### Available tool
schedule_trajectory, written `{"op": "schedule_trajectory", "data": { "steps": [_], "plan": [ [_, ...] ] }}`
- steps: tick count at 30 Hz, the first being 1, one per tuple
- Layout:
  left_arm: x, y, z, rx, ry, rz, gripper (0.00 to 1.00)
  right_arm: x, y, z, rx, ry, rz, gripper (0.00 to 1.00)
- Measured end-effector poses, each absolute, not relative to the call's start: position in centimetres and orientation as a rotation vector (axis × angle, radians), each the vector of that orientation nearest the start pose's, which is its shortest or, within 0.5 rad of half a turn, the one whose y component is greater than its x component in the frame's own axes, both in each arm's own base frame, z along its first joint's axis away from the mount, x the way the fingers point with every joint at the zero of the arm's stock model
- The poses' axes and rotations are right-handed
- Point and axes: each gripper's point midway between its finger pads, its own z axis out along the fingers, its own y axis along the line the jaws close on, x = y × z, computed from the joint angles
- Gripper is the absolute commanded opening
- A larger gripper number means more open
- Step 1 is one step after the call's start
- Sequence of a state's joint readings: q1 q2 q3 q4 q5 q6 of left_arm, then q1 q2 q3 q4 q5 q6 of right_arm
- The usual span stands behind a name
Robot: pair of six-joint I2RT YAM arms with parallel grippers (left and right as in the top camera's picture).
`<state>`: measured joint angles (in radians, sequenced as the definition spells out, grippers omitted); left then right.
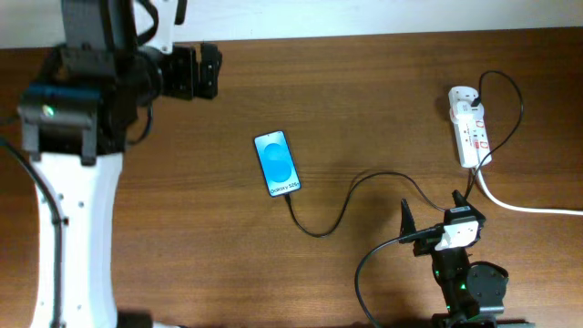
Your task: Plug charger to phone and switch on socket
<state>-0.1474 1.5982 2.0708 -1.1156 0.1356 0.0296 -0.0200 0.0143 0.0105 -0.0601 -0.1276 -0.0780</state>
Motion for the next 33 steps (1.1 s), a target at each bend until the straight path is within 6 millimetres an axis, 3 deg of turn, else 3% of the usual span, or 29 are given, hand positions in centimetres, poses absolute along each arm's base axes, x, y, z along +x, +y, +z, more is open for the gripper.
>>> {"op": "schedule_trajectory", "data": {
  "steps": [4,6,8,19,24,33],
  "plan": [
    [40.0,-7.2,34.7,0.233,2.165,-0.146,0.99,24.6,1.7,16.1,-0.145,1.627,0.029,0.98],
    [38.8,-6.3,30.8,0.208,2.170,-0.098,0.99,24.6,1.7,16.1,-0.145,1.628,0.029,0.98],
    [38.7,-5.9,29.9,0.191,2.091,-0.081,0.99,24.6,1.7,16.1,-0.144,1.629,0.029,0.98],
    [29.8,-4.2,21.5,0.145,1.744,-0.075,0.99,24.6,1.7,16.1,-0.144,1.628,0.029,0.98],
    [27.5,-3.8,18.4,0.140,1.670,-0.073,0.99,24.6,1.7,16.1,-0.144,1.628,0.029,0.98],
    [25.7,-2.6,16.5,0.214,1.617,0.052,0.99,24.6,1.7,16.1,-0.144,1.628,0.028,0.98]
  ]
}}
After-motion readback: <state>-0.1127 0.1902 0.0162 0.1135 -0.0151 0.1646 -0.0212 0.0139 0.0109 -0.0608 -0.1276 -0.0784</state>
